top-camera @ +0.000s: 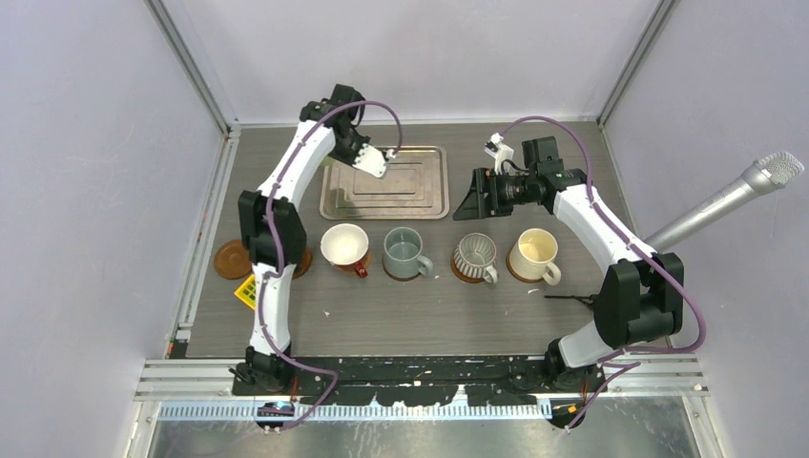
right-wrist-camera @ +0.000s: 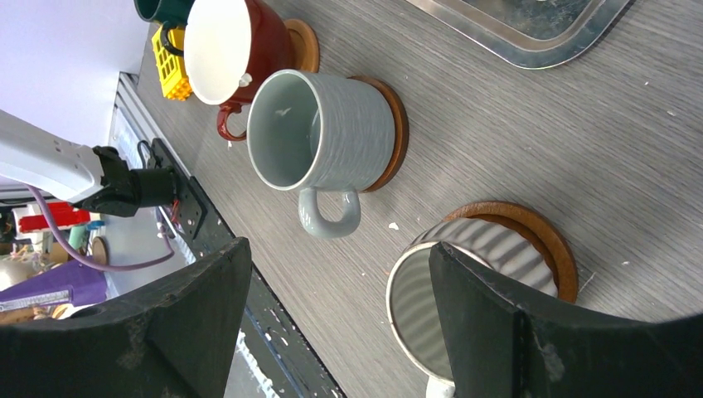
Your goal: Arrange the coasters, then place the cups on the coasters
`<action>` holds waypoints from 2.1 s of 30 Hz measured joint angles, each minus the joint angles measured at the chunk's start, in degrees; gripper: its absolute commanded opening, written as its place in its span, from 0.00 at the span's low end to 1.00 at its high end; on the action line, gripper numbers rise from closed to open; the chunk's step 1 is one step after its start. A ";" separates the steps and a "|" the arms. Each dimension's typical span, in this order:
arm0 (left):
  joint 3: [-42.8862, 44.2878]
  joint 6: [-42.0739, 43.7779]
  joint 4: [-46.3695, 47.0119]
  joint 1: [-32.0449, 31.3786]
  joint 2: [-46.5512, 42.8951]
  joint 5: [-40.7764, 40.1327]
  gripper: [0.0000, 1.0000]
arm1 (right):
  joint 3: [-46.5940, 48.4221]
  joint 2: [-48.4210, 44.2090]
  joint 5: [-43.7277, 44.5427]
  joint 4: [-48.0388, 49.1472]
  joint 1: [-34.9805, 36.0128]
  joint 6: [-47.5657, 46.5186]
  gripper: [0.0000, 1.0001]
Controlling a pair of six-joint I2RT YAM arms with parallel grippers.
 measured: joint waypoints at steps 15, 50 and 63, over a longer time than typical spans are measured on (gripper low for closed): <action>-32.39 10.93 -4.00 16.22 -33.22 3.93 0.00 | -0.02 0.00 -0.68 0.04 0.00 0.90 0.82; -67.93 20.20 1.77 41.66 -54.07 11.45 0.00 | 0.24 5.77 0.57 -3.50 0.00 -0.52 0.82; -67.47 20.20 9.42 41.70 -45.81 11.98 0.00 | 0.26 5.77 0.81 -3.45 0.00 -0.52 0.82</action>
